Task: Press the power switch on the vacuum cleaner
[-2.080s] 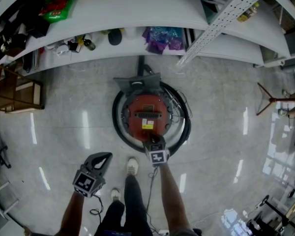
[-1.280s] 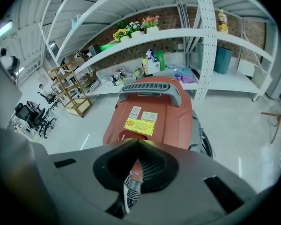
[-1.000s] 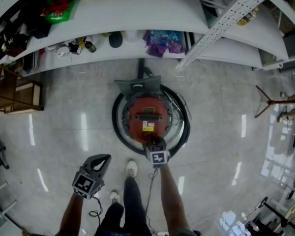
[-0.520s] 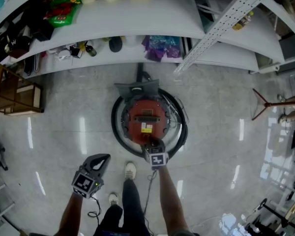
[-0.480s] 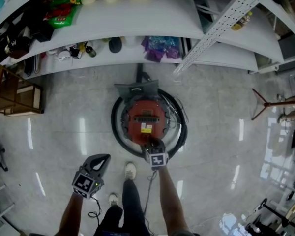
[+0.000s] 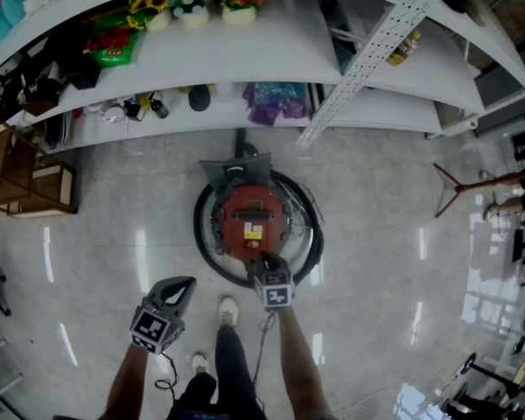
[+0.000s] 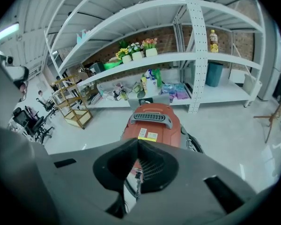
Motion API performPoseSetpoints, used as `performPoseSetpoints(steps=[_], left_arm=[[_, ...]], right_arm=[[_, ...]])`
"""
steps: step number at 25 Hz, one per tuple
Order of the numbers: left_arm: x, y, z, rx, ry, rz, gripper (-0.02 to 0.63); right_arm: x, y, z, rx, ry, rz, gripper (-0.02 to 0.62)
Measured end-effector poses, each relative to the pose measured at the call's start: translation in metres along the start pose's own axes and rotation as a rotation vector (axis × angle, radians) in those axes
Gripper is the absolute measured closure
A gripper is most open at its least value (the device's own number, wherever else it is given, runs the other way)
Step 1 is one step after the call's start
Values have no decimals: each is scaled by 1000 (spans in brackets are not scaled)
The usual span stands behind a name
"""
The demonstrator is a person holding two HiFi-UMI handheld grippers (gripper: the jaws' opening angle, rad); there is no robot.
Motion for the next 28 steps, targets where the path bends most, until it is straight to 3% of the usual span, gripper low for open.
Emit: performPoseSetpoints(steps=[22, 28], left_arm=[[108, 56, -57, -132, 2, -199, 598], [158, 63, -78, -154, 11, -247, 598]], right_arm=[[205, 73, 80, 38, -96, -374, 586], [267, 66, 117, 46, -107, -424, 586]])
Point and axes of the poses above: the fingertips, and each gripper's own axes: x backward along the fingers, z to its left, y out of its top, the point moved 5 cm from there along x, backward along the fingers, and after that the axes turned 2 degrees about -z, right-handed, at the moved point
